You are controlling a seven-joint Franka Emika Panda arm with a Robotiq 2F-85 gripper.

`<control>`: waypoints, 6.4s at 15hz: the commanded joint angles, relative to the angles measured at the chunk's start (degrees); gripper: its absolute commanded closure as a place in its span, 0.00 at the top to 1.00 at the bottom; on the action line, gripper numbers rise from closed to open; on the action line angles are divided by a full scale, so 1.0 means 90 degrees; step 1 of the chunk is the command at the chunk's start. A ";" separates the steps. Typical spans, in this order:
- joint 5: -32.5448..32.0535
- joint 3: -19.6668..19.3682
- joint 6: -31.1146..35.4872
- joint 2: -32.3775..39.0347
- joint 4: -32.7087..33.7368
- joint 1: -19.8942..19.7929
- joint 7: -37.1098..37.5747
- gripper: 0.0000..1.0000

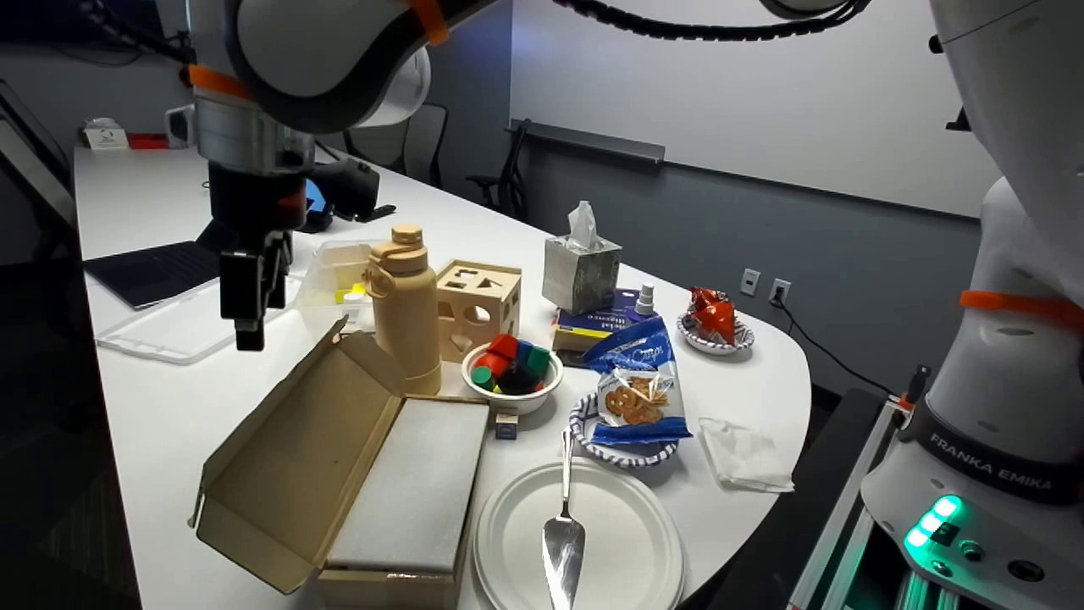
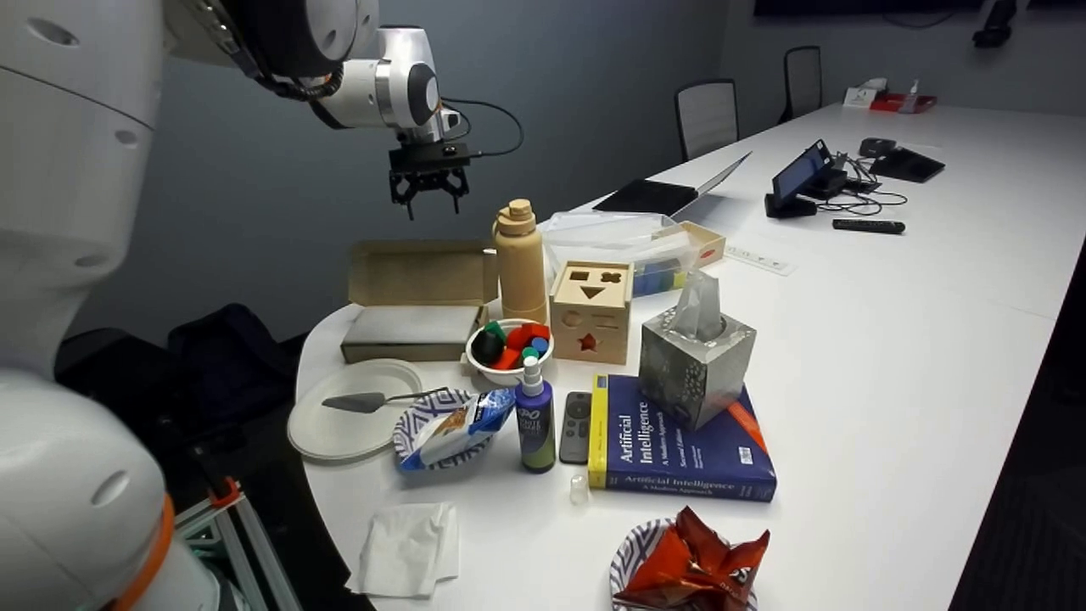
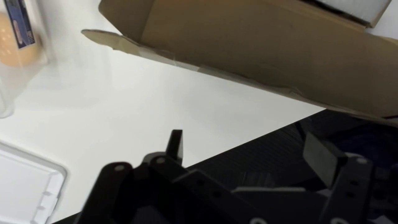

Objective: Close the cardboard box

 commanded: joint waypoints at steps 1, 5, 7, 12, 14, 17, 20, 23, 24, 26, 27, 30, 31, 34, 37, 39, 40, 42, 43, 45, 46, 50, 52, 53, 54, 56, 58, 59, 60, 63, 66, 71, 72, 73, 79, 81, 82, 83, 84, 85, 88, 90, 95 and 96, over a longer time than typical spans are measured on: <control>0.0172 -0.0281 -0.1071 0.0570 0.0831 0.0229 -0.0102 1.00; 0.0453 -0.0270 -0.1636 0.0946 0.1198 0.0106 -0.0342 1.00; 0.0572 -0.0249 -0.1783 0.1087 0.1418 0.0078 -0.0510 1.00; 0.0673 -0.0251 -0.2127 0.1266 0.1884 0.0070 -0.0899 1.00; 0.0755 -0.0203 -0.2108 0.1359 0.2137 0.0051 -0.1076 1.00; 0.1104 -0.0036 -0.2043 0.1581 0.2548 -0.0065 -0.1485 1.00; 0.1717 0.0194 -0.2405 0.1901 0.2896 -0.0288 -0.1917 1.00; 0.2179 0.0224 -0.3028 0.2218 0.3203 -0.0386 -0.1909 1.00; 0.2295 0.0220 -0.3211 0.2314 0.3303 -0.0408 -0.1879 1.00; 0.2483 0.0210 -0.3523 0.2505 0.3513 -0.0425 -0.1806 1.00; 0.2542 0.0193 -0.3637 0.2576 0.3605 -0.0431 -0.1780 1.00; 0.2679 0.0172 -0.3956 0.2700 0.3874 -0.0398 -0.1719 1.00; 0.2701 0.0163 -0.4011 0.2741 0.3951 -0.0380 -0.1710 1.00; 0.2462 0.0001 -0.4044 0.2785 0.4160 -0.0185 -0.1653 1.00; 0.1755 -0.0404 -0.4039 0.2735 0.4267 0.0236 -0.1400 1.00; 0.1251 -0.0640 -0.4079 0.2740 0.4350 0.0512 -0.1230 1.00; 0.1013 -0.0740 -0.4107 0.2748 0.4393 0.0652 -0.1148 1.00; 0.0621 -0.0915 -0.4298 0.2868 0.4659 0.0930 -0.1037 1.00; 0.0500 -0.0972 -0.4357 0.2900 0.4741 0.1024 -0.1008 1.00; 0.0367 -0.1054 -0.4456 0.2981 0.4913 0.1143 -0.0978 1.00; 0.0325 -0.1083 -0.4511 0.3020 0.4981 0.1183 -0.0974 1.00; 0.0343 -0.1078 -0.4757 0.3169 0.5217 0.1207 -0.1123 1.00; 0.0383 -0.1048 -0.4882 0.3220 0.5294 0.1176 -0.1171 1.00; 0.0387 -0.1008 -0.4873 0.3161 0.5183 0.1138 -0.1164 1.00; 0.0403 -0.0998 -0.4907 0.3171 0.5201 0.1127 -0.1177 1.00; 0.0434 -0.0970 -0.4969 0.3165 0.5210 0.1103 -0.1220 1.00; 0.0446 -0.0951 -0.5066 0.3163 0.5236 0.1095 -0.1280 1.00; 0.0449 -0.0934 -0.5113 0.3150 0.5232 0.1089 -0.1342 1.00; 0.0447 -0.0930 -0.5172 0.3136 0.5225 0.1089 -0.1370 1.00; 0.0409 -0.0920 -0.5443 0.3071 0.5211 0.1107 -0.1518 1.00; 0.0401 -0.0921 -0.5713 0.3047 0.5261 0.1125 -0.1531 1.00; 0.0357 -0.0969 -0.6030 0.2851 0.5101 0.1192 -0.1344 1.00; 0.0359 -0.0974 -0.6045 0.2819 0.5060 0.1197 -0.1290 1.00; 0.0383 -0.0964 -0.6023 0.2778 0.4985 0.1179 -0.1253 1.00; 0.0353 -0.0972 -0.5714 0.2498 0.4450 0.1142 -0.0937 1.00; 0.0270 -0.1020 -0.5681 0.2400 0.4283 0.1176 -0.0793 1.00; 0.0241 -0.1037 -0.5630 0.2326 0.4165 0.1185 -0.0680 1.00; 0.0206 -0.1047 -0.5515 0.2239 0.4018 0.1187 -0.0599 1.00; 0.0228 -0.1035 -0.5409 0.2137 0.3837 0.1167 -0.0482 1.00; 0.0239 -0.1035 -0.5304 0.2039 0.3660 0.1162 -0.0350 1.00; 0.0310 -0.0995 -0.4961 0.1730 0.3069 0.1112 0.0007 1.00; 0.0360 -0.0966 -0.4694 0.1535 0.2637 0.1075 0.0204 1.00; 0.0523 -0.0918 -0.4117 0.0935 0.1487 0.0980 0.0615 1.00; 0.0548 -0.0921 -0.4061 0.0811 0.1273 0.0968 0.0695 1.00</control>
